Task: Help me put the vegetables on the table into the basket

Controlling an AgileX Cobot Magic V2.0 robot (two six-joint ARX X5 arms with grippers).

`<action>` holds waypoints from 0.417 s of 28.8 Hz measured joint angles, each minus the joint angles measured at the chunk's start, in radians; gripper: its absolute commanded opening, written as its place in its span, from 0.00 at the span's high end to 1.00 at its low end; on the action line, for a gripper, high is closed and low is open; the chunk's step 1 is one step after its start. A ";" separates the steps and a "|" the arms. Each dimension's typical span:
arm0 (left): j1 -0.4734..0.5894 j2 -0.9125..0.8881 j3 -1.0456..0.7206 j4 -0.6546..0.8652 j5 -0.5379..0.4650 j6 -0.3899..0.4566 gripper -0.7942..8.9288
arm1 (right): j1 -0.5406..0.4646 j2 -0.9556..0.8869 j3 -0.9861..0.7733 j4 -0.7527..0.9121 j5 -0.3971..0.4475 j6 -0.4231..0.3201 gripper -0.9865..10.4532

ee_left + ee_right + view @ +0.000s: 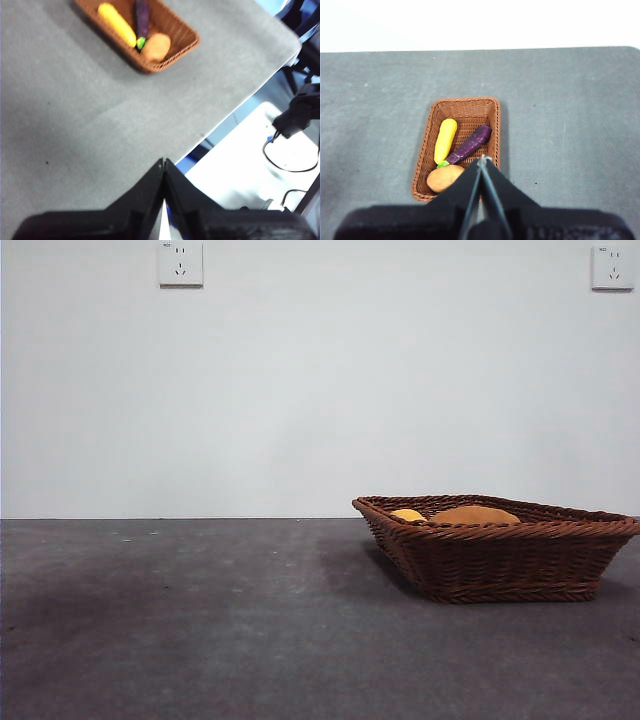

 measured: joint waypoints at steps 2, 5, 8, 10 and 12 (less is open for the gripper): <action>0.000 0.035 0.000 0.000 0.000 0.000 0.92 | 0.000 0.012 0.000 0.000 0.002 0.000 0.91; 0.002 0.076 0.000 0.000 0.000 0.001 0.92 | 0.000 0.034 0.000 0.000 0.002 0.000 0.91; 0.034 0.101 0.000 0.003 -0.016 0.067 0.92 | 0.000 0.064 0.000 0.000 0.002 0.000 0.91; 0.061 0.106 -0.004 0.034 -0.016 0.159 0.92 | 0.000 0.087 0.000 0.000 0.002 0.000 0.91; 0.100 0.096 -0.004 0.104 0.015 0.293 0.92 | 0.000 0.115 0.000 0.000 0.002 0.000 0.91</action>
